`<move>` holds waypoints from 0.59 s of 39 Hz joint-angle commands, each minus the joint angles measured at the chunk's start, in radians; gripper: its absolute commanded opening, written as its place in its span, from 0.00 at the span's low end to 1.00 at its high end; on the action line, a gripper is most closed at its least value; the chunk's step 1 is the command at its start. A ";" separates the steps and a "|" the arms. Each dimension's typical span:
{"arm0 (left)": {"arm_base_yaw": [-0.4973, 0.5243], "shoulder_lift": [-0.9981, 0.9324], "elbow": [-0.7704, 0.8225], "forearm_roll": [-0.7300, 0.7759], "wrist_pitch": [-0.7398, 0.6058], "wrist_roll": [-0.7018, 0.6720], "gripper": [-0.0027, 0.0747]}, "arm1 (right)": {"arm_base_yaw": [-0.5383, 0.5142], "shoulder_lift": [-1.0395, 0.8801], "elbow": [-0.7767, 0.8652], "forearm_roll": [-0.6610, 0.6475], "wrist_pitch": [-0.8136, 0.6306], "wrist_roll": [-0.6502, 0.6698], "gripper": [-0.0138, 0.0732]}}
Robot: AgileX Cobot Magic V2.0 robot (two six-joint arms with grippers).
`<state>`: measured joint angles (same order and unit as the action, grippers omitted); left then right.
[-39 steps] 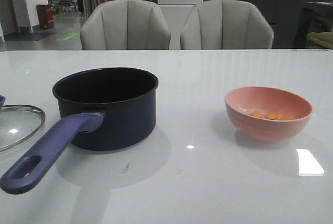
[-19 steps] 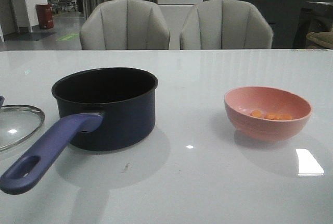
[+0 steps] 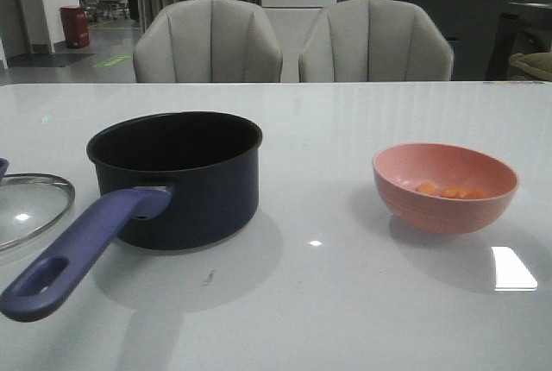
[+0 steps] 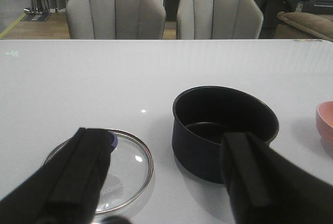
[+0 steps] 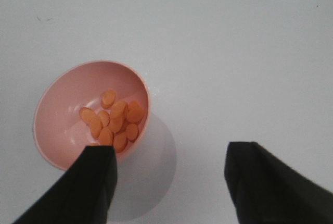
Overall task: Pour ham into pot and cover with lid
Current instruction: 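Grasp the pink bowl rim with the right gripper and lift it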
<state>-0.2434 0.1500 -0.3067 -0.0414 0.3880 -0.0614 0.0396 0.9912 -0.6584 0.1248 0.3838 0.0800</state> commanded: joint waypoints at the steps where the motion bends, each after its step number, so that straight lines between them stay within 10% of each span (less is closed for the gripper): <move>1: -0.010 0.009 -0.026 -0.010 -0.075 0.000 0.68 | -0.003 0.031 -0.036 0.003 -0.116 -0.003 0.80; 23: -0.010 0.009 -0.026 -0.010 -0.075 0.000 0.68 | 0.048 0.452 -0.335 0.006 0.075 -0.027 0.80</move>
<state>-0.2434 0.1500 -0.3067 -0.0414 0.3880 -0.0614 0.0891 1.4126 -0.9031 0.1271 0.4436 0.0675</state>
